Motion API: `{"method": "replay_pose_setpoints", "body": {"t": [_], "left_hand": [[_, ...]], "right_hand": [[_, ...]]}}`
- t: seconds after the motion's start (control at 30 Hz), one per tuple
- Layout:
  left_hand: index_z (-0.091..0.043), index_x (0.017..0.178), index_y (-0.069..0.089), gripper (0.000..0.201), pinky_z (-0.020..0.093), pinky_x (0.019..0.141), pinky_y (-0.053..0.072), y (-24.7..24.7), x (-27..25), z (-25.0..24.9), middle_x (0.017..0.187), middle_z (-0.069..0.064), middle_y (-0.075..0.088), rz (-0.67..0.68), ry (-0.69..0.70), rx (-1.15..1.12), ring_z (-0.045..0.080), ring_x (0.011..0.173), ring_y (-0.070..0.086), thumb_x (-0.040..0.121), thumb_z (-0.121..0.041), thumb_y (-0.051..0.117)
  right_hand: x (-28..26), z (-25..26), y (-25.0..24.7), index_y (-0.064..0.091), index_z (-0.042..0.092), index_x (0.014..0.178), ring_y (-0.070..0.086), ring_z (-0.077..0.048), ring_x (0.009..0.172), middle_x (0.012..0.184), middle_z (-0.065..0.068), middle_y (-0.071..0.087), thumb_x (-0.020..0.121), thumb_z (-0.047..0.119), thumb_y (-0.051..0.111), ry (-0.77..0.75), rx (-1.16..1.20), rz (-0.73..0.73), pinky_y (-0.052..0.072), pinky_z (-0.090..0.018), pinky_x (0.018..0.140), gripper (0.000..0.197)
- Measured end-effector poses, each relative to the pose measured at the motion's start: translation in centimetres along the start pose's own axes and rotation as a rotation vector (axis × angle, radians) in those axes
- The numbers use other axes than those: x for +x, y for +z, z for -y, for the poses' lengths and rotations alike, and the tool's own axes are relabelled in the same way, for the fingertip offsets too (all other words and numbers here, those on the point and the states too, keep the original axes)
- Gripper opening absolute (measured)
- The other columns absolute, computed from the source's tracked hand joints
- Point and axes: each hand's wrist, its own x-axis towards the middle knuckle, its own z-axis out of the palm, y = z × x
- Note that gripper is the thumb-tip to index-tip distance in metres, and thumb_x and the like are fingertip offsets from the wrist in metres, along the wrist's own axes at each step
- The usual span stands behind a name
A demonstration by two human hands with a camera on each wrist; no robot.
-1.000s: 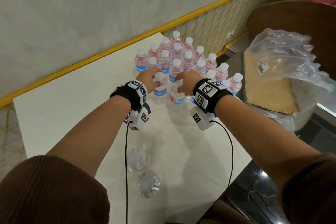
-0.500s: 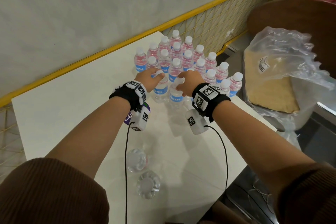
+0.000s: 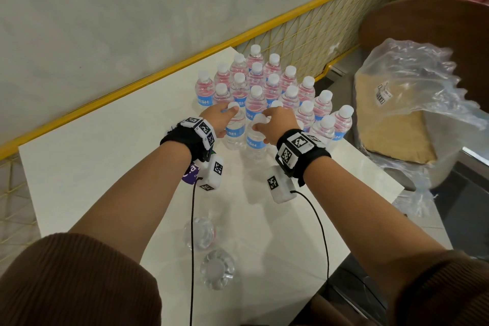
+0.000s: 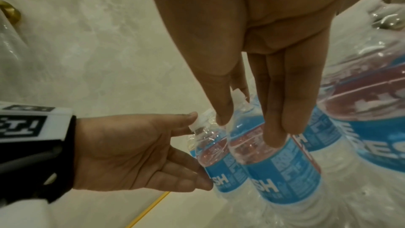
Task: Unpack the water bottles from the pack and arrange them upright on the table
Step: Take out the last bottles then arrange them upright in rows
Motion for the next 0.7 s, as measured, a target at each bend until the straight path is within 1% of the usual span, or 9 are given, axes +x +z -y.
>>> {"method": "replay_pose_setpoints", "body": {"t": [0.07, 0.13, 0.23, 0.3, 0.37, 0.43, 0.53, 0.63, 0.7], "left_hand": [[-0.027, 0.141, 0.04, 0.05, 0.036, 0.085, 0.053, 0.1, 0.0, 0.0, 0.14, 0.006, 0.048, 0.008, -0.016, -0.044, 0.032, 0.118, 0.056, 0.096, -0.048, 0.044], [-0.029, 0.141, 0.04, 0.049, 0.034, 0.081, 0.053, 0.0, 0.2, 0.1, 0.136, 0.006, 0.048, 0.01, -0.053, -0.114, 0.029, 0.12, 0.054, 0.096, -0.048, 0.043], [-0.024, 0.141, 0.04, 0.05, 0.037, 0.085, 0.053, -0.1, 0.2, 0.6, 0.118, 0.008, 0.048, 0.025, -0.085, -0.208, 0.028, 0.109, 0.056, 0.096, -0.047, 0.044], [-0.019, 0.141, 0.04, 0.052, 0.038, 0.085, 0.055, 0.0, 0.2, 1.1, 0.115, 0.006, 0.048, 0.047, -0.068, -0.283, 0.026, 0.102, 0.056, 0.096, -0.044, 0.046], [-0.018, 0.142, 0.039, 0.052, 0.039, 0.086, 0.055, 0.0, 0.3, 1.4, 0.117, 0.007, 0.049, 0.059, -0.062, -0.33, 0.026, 0.101, 0.056, 0.097, -0.042, 0.047], [-0.016, 0.141, 0.04, 0.052, 0.042, 0.09, 0.055, 0.0, 0.3, 1.3, 0.124, 0.01, 0.051, 0.069, -0.057, -0.353, 0.026, 0.104, 0.056, 0.096, -0.041, 0.048], [-0.02, 0.14, 0.042, 0.049, 0.043, 0.095, 0.053, 0.2, 0.3, 1.1, 0.14, 0.012, 0.046, 0.082, -0.069, -0.395, 0.028, 0.115, 0.054, 0.096, -0.041, 0.049], [-0.028, 0.139, 0.04, 0.045, 0.034, 0.088, 0.052, 0.4, 0.0, 0.9, 0.133, 0.008, 0.042, 0.108, -0.15, -0.496, 0.032, 0.127, 0.048, 0.097, -0.041, 0.047], [-0.028, 0.14, 0.038, 0.047, 0.035, 0.089, 0.051, 0.4, 0.0, 1.2, 0.137, 0.012, 0.038, 0.114, -0.189, -0.556, 0.033, 0.128, 0.047, 0.096, -0.041, 0.049]], "right_hand": [[-0.1, 0.0, 0.1, 0.056, 0.005, 0.125, 0.066, -0.033, 0.099, 0.121, -0.017, 0.061, 0.087, 0.029, 0.065, 0.017, -0.006, 0.013, 0.054, -0.043, 0.088, 0.046], [-0.1, -0.1, 0.1, 0.049, 0.01, 0.133, 0.067, -0.033, 0.098, 0.127, -0.014, 0.058, 0.089, 0.037, 0.06, 0.062, 0.021, 0.046, 0.057, -0.042, 0.085, 0.052], [-0.3, -0.4, 0.6, 0.036, 0.022, 0.144, 0.069, -0.033, 0.093, 0.134, -0.012, 0.054, 0.091, 0.044, 0.055, 0.156, 0.185, 0.111, 0.06, -0.04, 0.075, 0.06], [-0.5, -0.7, 1.0, 0.033, 0.025, 0.145, 0.068, -0.034, 0.097, 0.135, -0.012, 0.054, 0.091, 0.046, 0.054, 0.21, 0.303, 0.147, 0.06, -0.041, 0.077, 0.062], [-0.7, -0.9, 1.4, 0.038, 0.027, 0.142, 0.067, -0.036, 0.1, 0.132, -0.012, 0.055, 0.09, 0.047, 0.055, 0.235, 0.44, 0.161, 0.06, -0.043, 0.077, 0.058], [-0.8, -1.1, 1.9, 0.044, 0.027, 0.136, 0.064, -0.035, 0.106, 0.131, -0.013, 0.057, 0.089, 0.048, 0.055, 0.244, 0.583, 0.164, 0.059, -0.043, 0.076, 0.053], [-1.0, -1.2, 2.7, 0.042, 0.027, 0.137, 0.06, -0.033, 0.113, 0.137, -0.011, 0.052, 0.092, 0.046, 0.05, 0.249, 0.755, 0.173, 0.055, -0.046, 0.086, 0.049], [-1.5, -1.7, 3.6, 0.031, 0.028, 0.142, 0.059, -0.032, 0.099, 0.136, -0.017, 0.049, 0.095, 0.043, 0.047, 0.303, 0.984, 0.152, 0.057, -0.043, 0.079, 0.052], [-2.2, -2.2, 4.3, 0.029, 0.028, 0.142, 0.06, -0.034, 0.099, 0.13, -0.021, 0.048, 0.097, 0.039, 0.047, 0.381, 1.147, 0.121, 0.055, -0.044, 0.087, 0.05]]}}
